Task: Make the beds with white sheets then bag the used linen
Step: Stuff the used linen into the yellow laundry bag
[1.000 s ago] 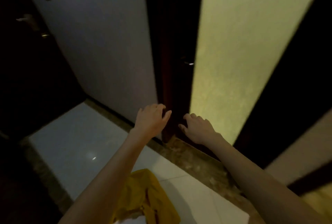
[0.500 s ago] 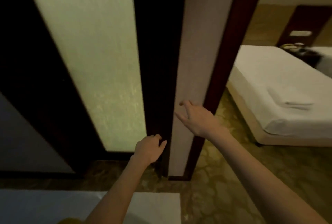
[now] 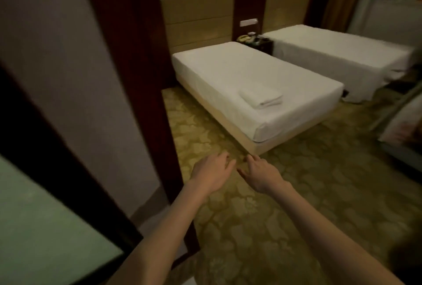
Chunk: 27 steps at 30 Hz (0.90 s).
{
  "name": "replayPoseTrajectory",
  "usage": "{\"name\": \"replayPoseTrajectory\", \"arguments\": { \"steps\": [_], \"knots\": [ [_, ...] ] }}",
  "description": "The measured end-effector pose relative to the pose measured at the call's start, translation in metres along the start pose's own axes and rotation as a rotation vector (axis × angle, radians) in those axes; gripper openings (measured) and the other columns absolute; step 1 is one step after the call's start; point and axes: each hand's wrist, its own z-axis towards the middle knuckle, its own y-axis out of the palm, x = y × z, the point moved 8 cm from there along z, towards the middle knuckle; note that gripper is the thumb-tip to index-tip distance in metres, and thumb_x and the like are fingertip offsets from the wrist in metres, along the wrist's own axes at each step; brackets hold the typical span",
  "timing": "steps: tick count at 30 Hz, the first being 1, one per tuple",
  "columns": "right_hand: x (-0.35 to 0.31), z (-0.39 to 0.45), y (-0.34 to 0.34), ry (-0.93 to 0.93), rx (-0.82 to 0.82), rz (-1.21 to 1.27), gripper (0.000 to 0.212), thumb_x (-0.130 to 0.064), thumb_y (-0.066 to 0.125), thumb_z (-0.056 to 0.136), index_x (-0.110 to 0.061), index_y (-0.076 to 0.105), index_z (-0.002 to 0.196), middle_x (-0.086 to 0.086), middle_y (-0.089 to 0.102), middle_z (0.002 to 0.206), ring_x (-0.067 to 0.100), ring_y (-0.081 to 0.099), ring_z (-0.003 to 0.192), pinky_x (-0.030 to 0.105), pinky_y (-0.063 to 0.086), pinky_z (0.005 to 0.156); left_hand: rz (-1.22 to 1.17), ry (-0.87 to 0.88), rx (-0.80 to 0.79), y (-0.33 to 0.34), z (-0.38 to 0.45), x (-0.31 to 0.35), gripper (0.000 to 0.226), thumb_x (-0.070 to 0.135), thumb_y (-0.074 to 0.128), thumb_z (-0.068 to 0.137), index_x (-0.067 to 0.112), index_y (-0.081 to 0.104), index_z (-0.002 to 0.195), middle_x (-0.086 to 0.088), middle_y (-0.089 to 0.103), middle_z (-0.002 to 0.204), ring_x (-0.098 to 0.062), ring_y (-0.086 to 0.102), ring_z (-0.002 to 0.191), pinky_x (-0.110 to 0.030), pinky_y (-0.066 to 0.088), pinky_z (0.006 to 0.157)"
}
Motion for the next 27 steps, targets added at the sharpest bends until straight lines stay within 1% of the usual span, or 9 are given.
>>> {"name": "replayPoseTrajectory", "arguments": {
  "steps": [2,5,8,13,17,20,23,25,27],
  "knots": [
    [0.031,0.014,-0.006,0.08,-0.004,0.047,0.056,-0.052,0.036,0.098,-0.013,0.039,0.138,0.009,0.045,0.14,0.029,0.047,0.124,0.042,0.044,0.1,0.029,0.074,0.005,-0.008,0.038,0.019,0.047,0.044,0.03,0.103,0.018,0.047,0.137,-0.007,0.055,0.133,-0.026,0.053,0.117,-0.037,0.045,0.093],
    [0.073,0.037,-0.021,0.185,0.037,0.055,0.054,-0.051,0.036,0.098,-0.012,0.04,0.136,0.01,0.047,0.137,0.03,0.049,0.122,0.042,0.044,0.099,0.06,0.16,0.0,-0.015,0.094,0.045,0.044,0.042,0.032,0.103,0.016,0.051,0.134,-0.009,0.056,0.132,-0.027,0.052,0.118,-0.04,0.045,0.097],
    [0.1,0.054,-0.033,0.226,0.062,0.066,0.052,-0.051,0.036,0.098,-0.012,0.042,0.133,0.011,0.049,0.133,0.031,0.05,0.119,0.042,0.045,0.097,0.069,0.219,0.024,-0.013,0.142,0.064,0.043,0.043,0.034,0.102,0.015,0.056,0.127,-0.009,0.062,0.125,-0.028,0.056,0.113,-0.042,0.048,0.094],
    [0.178,0.097,-0.056,0.29,0.081,0.092,0.049,-0.049,0.035,0.099,-0.013,0.043,0.131,0.011,0.049,0.133,0.03,0.049,0.119,0.043,0.044,0.096,0.146,0.259,-0.039,0.028,0.222,0.113,0.044,0.042,0.032,0.102,0.015,0.055,0.128,-0.008,0.063,0.124,-0.027,0.059,0.111,-0.042,0.049,0.092],
    [0.235,0.145,-0.099,0.241,0.116,0.109,0.052,-0.049,0.035,0.099,-0.014,0.039,0.138,0.011,0.048,0.136,0.03,0.048,0.122,0.045,0.043,0.099,0.212,0.216,-0.087,0.064,0.29,0.14,0.044,0.042,0.03,0.103,0.016,0.056,0.126,-0.008,0.064,0.121,-0.025,0.06,0.108,-0.04,0.051,0.089],
    [0.268,0.18,-0.148,0.185,0.132,0.126,0.052,-0.047,0.036,0.1,-0.012,0.04,0.137,0.012,0.048,0.136,0.031,0.048,0.121,0.045,0.043,0.098,0.212,0.149,-0.154,0.085,0.339,0.16,0.04,0.041,0.031,0.103,0.016,0.059,0.118,-0.006,0.066,0.114,-0.024,0.062,0.101,-0.038,0.052,0.085],
    [0.29,0.223,-0.198,0.094,0.176,0.074,0.052,-0.046,0.036,0.1,-0.011,0.037,0.139,0.012,0.046,0.138,0.031,0.047,0.123,0.042,0.042,0.097,0.189,0.096,-0.138,0.094,0.387,0.174,0.038,0.041,0.032,0.102,0.016,0.06,0.109,-0.006,0.066,0.108,-0.022,0.062,0.093,-0.035,0.051,0.079],
    [0.302,0.251,-0.217,0.072,0.187,0.051,0.053,-0.046,0.035,0.101,-0.011,0.036,0.141,0.01,0.044,0.14,0.03,0.047,0.123,0.041,0.042,0.097,0.167,0.056,-0.151,0.098,0.41,0.179,0.037,0.04,0.032,0.103,0.016,0.059,0.11,-0.003,0.065,0.103,-0.018,0.06,0.086,-0.031,0.049,0.072],
    [0.314,0.28,-0.223,0.048,0.174,0.045,0.053,-0.047,0.034,0.101,-0.012,0.036,0.141,0.01,0.044,0.141,0.029,0.048,0.122,0.042,0.042,0.097,0.156,0.031,-0.155,0.102,0.433,0.179,0.038,0.041,0.033,0.103,0.016,0.06,0.114,-0.002,0.065,0.103,-0.015,0.059,0.084,-0.028,0.048,0.072]
  ]
}}
